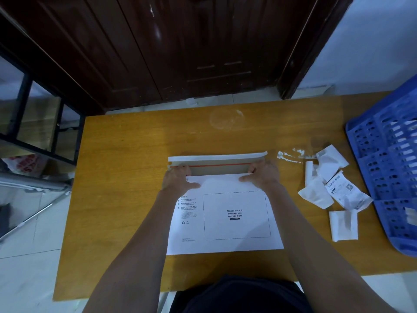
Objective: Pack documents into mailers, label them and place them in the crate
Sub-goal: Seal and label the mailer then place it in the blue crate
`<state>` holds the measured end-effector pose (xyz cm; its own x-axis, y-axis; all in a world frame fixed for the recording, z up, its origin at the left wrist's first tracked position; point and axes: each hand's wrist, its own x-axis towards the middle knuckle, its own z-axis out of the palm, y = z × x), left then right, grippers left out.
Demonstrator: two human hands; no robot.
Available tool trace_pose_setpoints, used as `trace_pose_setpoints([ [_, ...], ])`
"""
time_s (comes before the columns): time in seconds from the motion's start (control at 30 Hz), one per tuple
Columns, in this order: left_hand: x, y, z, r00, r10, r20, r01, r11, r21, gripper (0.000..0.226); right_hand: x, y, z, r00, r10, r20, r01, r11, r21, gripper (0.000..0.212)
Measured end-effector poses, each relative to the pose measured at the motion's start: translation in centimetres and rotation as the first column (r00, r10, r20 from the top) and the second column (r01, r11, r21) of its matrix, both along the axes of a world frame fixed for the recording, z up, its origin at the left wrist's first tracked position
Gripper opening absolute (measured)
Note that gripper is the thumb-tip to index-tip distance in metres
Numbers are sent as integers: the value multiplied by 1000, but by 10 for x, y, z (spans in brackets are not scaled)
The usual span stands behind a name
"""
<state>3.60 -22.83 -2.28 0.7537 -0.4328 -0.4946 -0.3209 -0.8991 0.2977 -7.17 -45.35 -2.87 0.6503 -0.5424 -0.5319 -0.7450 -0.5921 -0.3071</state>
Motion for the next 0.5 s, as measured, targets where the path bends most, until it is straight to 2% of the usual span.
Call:
trace_pose_setpoints([
  [0.27,-1,1,-4,999,32,-2,-32,999,-4,45,0,1,-4,999,-50,19,50,999,8,34],
  [0.5,-2,-1,-6,998,-21,56,16,996,91,52,1,-1,-3,999,31,-19,-31,1000,-2,30],
])
